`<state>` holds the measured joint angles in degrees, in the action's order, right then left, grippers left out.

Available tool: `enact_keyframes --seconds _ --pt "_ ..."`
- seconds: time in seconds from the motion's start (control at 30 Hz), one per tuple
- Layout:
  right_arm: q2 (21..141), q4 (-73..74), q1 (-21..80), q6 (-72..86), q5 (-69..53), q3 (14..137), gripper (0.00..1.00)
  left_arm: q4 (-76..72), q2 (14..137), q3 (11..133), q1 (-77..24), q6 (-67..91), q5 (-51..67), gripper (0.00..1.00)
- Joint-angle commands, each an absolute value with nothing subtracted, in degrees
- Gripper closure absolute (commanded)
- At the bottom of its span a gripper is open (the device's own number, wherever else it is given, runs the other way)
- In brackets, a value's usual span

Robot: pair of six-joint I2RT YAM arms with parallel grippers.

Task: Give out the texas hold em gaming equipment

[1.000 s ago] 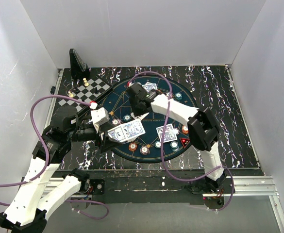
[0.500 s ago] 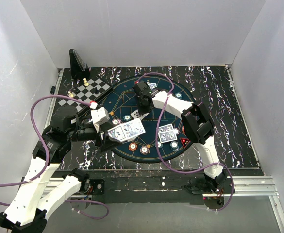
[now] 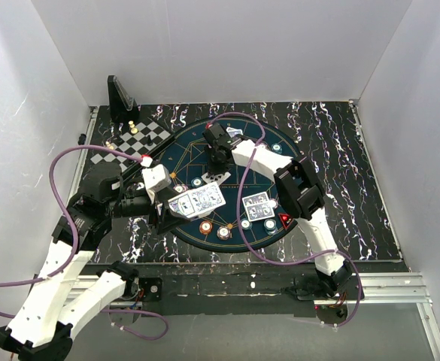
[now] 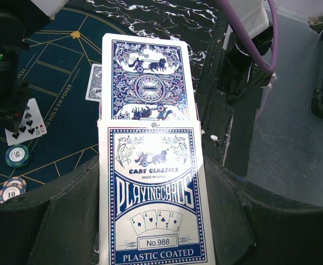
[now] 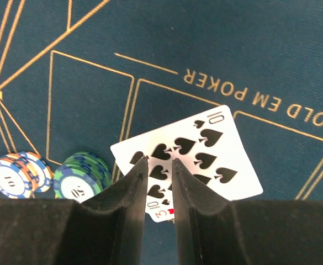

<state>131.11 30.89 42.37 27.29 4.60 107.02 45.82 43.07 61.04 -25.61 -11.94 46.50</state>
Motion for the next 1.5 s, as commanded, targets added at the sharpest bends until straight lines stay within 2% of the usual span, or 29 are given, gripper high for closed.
enact_keyframes --seconds 0.0,0.33,0.43,0.57,0.7,0.8,0.9,1.07,1.37,1.47 --pt "133.68 29.44 41.66 29.71 0.71 110.47 0.69 43.86 43.33 61.88 -25.31 -12.30 46.67 1.00" --pt "136.15 30.94 40.61 29.53 -1.15 114.88 0.67 43.77 43.77 61.61 -25.31 -12.66 46.23 1.00" --pt "133.60 28.40 40.34 28.92 -1.05 110.14 0.64 43.33 43.86 61.35 -25.31 -12.48 46.14 1.00" --pt "131.67 28.92 39.99 27.69 -1.84 108.56 0.53 42.98 43.77 61.17 -25.31 -11.95 46.41 1.00" --pt "121.76 20.94 39.99 27.07 -3.60 97.25 0.45 44.21 43.59 61.52 -25.22 -13.09 45.70 1.00" --pt "115.59 17.58 39.99 27.60 -3.96 91.68 0.43 43.86 43.77 61.35 -25.22 -13.01 45.88 1.00" --pt "113.21 17.23 39.82 27.25 -3.08 88.60 0.43 42.98 44.21 61.43 -25.14 -12.31 46.49 1.00" --pt "116.45 18.02 39.46 26.81 -3.25 89.47 0.46 42.37 44.39 60.91 -25.14 -12.04 46.58 1.00" --pt "124.36 21.71 39.11 26.98 -2.64 97.46 0.63 42.54 43.95 60.73 -25.05 -12.31 46.58 1.00" --pt "126.56 22.50 39.02 27.51 -2.64 98.79 0.66 42.10 44.03 60.73 -25.14 -12.04 46.50 1.00"
